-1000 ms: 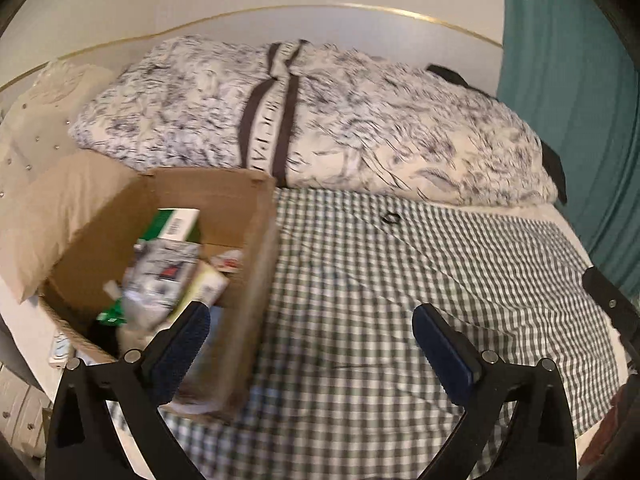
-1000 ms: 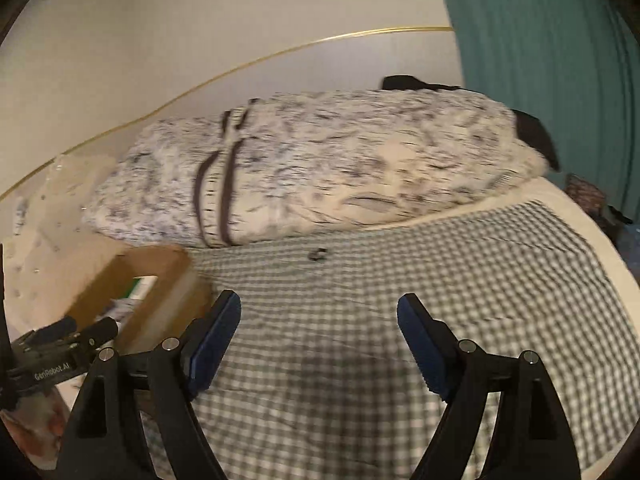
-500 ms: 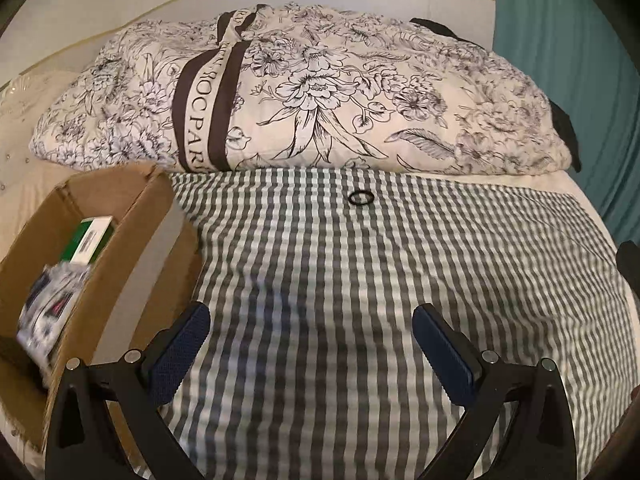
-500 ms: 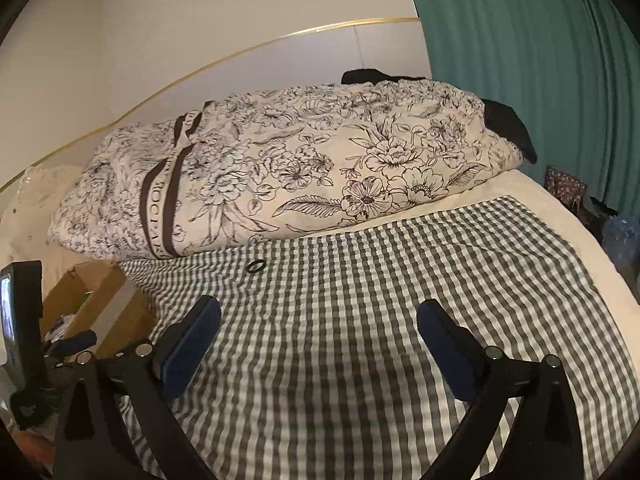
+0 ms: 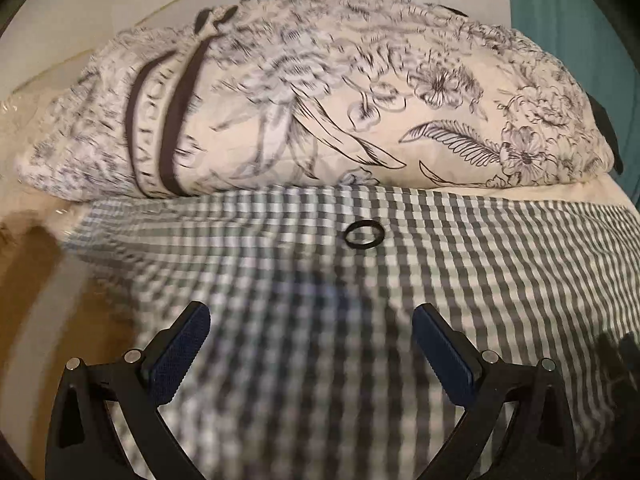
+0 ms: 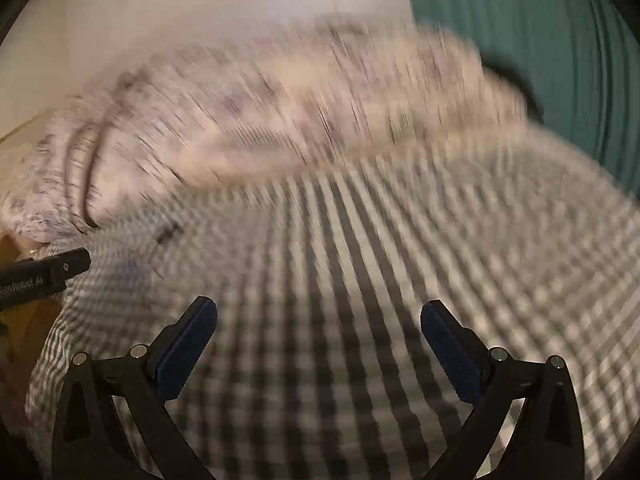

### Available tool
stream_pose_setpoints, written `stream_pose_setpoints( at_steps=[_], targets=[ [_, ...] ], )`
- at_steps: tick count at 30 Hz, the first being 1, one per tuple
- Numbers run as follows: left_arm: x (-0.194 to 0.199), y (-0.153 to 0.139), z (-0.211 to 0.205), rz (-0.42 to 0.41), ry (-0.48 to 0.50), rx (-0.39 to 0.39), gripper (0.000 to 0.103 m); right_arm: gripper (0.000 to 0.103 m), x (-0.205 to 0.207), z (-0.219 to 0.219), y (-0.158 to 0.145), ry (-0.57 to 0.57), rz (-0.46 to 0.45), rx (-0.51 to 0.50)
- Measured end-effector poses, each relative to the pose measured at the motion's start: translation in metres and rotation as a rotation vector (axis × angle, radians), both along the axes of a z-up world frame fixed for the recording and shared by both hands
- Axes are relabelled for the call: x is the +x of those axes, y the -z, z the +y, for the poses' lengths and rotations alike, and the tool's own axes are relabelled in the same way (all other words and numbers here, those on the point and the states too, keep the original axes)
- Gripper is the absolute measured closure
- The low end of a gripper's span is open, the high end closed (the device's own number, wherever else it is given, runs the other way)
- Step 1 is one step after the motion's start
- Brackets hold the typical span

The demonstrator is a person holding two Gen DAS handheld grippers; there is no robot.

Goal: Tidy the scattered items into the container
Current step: 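Move both open grippers back toward the black ring on the sheet, then grasp the black ring with the left gripper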

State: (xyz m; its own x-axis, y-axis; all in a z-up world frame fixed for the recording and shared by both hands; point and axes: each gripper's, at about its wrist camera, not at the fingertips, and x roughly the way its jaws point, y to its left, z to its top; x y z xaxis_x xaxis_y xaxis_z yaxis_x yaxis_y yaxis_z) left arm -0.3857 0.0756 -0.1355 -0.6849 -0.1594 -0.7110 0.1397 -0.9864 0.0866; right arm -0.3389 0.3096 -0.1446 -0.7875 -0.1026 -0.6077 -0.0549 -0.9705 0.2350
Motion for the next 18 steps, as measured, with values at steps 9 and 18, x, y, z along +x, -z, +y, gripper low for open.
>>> stream_pose_setpoints(
  at_steps=[9, 18],
  targets=[
    [-0.074, 0.024, -0.001, 0.031, -0.076, 0.032, 0.0, 0.0, -0.017, 0.004, 0.011, 0.031, -0.027, 0.034],
    [-0.103, 0.049, -0.001, -0.071, -0.034, 0.076, 0.057, 0.0, -0.02, -0.002, 0.016, 0.014, -0.049, 0.047]
  ],
)
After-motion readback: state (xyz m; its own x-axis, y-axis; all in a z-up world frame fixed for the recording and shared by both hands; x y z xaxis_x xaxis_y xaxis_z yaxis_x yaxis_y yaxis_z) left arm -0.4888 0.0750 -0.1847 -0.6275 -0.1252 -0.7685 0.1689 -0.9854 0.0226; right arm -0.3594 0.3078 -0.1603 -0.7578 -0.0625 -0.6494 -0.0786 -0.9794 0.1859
